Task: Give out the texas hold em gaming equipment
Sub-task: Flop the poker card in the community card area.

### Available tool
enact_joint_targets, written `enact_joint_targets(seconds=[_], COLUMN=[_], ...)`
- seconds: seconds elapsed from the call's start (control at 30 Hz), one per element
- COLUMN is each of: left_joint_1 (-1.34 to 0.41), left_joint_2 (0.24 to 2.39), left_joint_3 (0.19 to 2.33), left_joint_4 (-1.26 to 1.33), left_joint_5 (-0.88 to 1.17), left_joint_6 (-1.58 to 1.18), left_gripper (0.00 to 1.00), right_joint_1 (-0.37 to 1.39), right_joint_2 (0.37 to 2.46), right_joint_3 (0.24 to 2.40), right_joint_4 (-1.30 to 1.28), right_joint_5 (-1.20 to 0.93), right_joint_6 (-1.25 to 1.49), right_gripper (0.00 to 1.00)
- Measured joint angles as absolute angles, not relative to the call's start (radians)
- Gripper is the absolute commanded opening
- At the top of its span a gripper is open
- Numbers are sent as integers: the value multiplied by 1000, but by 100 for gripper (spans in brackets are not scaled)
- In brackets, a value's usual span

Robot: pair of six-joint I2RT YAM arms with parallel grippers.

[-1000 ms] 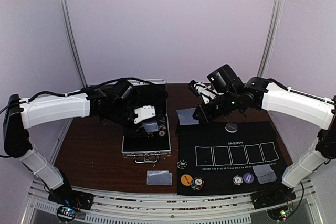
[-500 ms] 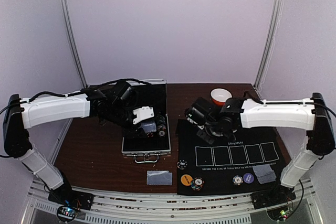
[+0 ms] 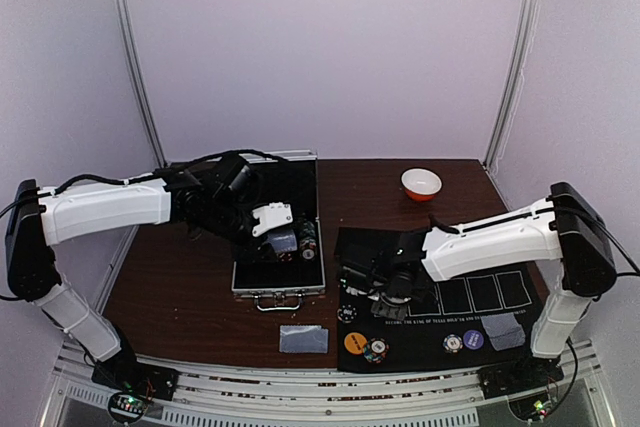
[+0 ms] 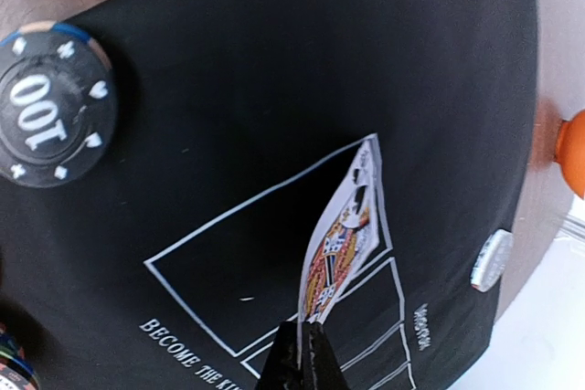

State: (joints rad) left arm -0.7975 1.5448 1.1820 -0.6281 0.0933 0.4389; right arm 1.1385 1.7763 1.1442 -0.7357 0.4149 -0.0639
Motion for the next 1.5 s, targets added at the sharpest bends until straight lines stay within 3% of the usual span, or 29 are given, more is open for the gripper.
enact_joint_targets(seconds=[1.1, 1.5], left_joint_1=[-791, -785], left_joint_2=[1536, 1536], left_joint_3=[1169, 1169], left_joint_4=[-626, -624], left_joint_5=[94, 94], left_joint_6=[439, 439], left_gripper=[50, 50], right_joint_1=[1127, 1127], right_joint_2=[1858, 1857], right_joint_3=[1136, 1137], right_joint_4=[-721, -715], right_joint_5=[352, 353], right_joint_6=[-133, -157], right_gripper=[0, 27])
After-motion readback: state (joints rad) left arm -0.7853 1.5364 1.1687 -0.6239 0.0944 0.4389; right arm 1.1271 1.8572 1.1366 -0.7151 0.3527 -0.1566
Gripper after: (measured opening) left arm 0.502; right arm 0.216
